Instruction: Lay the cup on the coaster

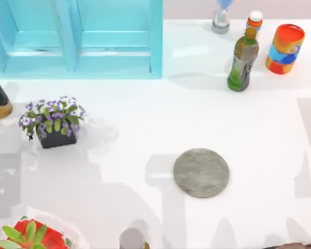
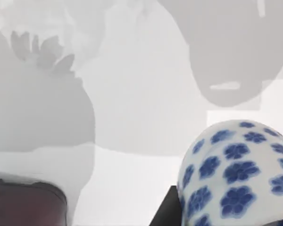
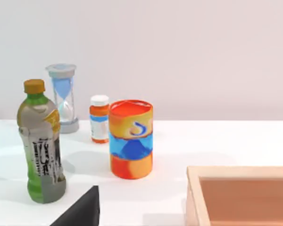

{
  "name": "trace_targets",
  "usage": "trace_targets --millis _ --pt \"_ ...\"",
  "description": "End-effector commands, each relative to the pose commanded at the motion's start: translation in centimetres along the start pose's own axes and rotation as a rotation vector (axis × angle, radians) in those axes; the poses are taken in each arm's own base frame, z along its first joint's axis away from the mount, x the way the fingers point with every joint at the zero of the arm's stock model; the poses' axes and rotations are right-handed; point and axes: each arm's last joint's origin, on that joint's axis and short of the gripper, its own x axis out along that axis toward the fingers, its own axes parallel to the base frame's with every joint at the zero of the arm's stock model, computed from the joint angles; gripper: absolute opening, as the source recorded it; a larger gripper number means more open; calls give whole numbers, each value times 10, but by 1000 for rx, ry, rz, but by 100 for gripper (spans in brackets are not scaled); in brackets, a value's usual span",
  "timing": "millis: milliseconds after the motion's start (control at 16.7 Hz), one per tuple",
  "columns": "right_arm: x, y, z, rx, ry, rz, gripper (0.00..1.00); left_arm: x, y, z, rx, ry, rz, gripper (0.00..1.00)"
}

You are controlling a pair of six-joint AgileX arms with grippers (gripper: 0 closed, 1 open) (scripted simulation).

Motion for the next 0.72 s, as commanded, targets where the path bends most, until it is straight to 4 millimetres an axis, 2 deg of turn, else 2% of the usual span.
trace_targets --millis 180,360,540,720 --pt "0 0 0 0 0 0 100 -36 28 54 -95 10 73 0" --pt "0 0 0 0 0 0 100 -71 47 122 -257 -21 147 0" --pt "0 0 0 0 0 0 100 -98 52 197 -455 -84 178 0" --pt "0 0 0 0 0 0 100 -112 44 272 -667 -146 160 0"
